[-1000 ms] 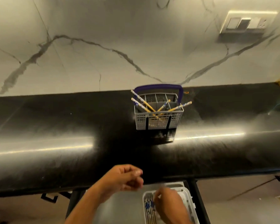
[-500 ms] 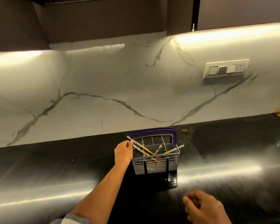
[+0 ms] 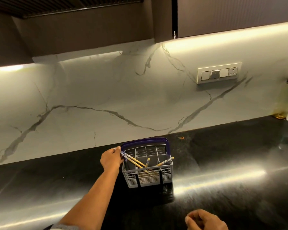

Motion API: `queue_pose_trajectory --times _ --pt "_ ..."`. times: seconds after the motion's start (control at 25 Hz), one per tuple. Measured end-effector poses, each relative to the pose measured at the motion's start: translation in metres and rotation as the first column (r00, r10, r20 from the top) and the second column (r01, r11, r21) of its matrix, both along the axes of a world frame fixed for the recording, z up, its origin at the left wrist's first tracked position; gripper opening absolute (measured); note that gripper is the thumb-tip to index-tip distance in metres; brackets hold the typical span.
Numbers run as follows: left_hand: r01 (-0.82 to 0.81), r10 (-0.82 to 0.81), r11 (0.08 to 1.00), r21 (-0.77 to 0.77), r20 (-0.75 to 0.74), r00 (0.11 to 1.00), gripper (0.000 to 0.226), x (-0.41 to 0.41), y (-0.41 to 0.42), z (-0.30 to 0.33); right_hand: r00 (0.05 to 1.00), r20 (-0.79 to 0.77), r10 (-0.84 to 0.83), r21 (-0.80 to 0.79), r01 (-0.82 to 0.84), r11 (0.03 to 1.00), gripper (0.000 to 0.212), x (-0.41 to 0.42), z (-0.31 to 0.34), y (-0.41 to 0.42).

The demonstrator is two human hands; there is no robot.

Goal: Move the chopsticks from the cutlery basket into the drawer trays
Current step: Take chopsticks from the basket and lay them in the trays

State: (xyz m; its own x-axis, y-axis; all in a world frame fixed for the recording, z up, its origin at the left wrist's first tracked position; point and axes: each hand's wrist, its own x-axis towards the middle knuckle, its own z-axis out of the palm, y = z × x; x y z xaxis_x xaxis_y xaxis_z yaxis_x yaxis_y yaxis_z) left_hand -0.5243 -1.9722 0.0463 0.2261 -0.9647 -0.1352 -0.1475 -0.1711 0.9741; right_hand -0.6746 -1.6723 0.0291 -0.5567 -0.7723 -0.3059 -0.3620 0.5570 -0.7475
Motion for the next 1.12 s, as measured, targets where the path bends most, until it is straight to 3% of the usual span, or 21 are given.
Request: queue_pose_trajectory --times 0.08,0.24,0.4,0.52,0.64,0.72,0.84,1.12 --pt "-0.016 0.015 1.000 -0.024 -0.062 0.998 0.023 0.002 0.002 0.010 0.999 0.046 -0.003 -0.002 0.004 1.000 0.010 -0.002 0.000 0.001" --pt "0.079 -0.075 0.974 -0.212 0.030 0.997 0.017 0.020 0.005 0.058 0.991 0.130 0.028 -0.054 -0.021 0.998 0.008 -0.001 0.008 -0.001" --pt "0.276 -0.245 0.852 -0.445 0.128 0.961 0.016 0.037 0.010 0.135 0.972 0.167 0.167 -0.216 -0.129 0.968 0.005 0.003 0.044 -0.011" --pt "0.404 -0.371 0.740 -0.537 0.175 0.912 0.017 0.038 0.031 0.195 0.979 0.018 0.205 -0.438 -0.177 0.881 0.006 0.012 0.088 -0.031" --pt "0.537 -0.476 0.645 -0.543 0.265 0.839 0.016 0.028 0.061 0.242 0.977 -0.150 0.154 -0.593 -0.214 0.776 0.028 0.019 0.144 -0.064" --pt "0.593 -0.524 0.607 -0.529 0.295 0.799 0.020 0.022 0.079 0.266 0.942 -0.291 0.166 -0.617 -0.317 0.720 0.040 0.021 0.177 -0.087" --pt "0.579 -0.554 0.604 -0.547 0.234 0.799 0.023 0.020 0.102 0.295 0.896 -0.392 0.209 -0.586 -0.418 0.694 0.032 0.027 0.210 -0.105" --pt "0.542 -0.570 0.648 -0.535 0.132 0.811 0.025 0.022 0.126 0.312 0.947 -0.125 0.295 -0.747 -0.285 0.601 0.017 0.034 0.225 -0.111"
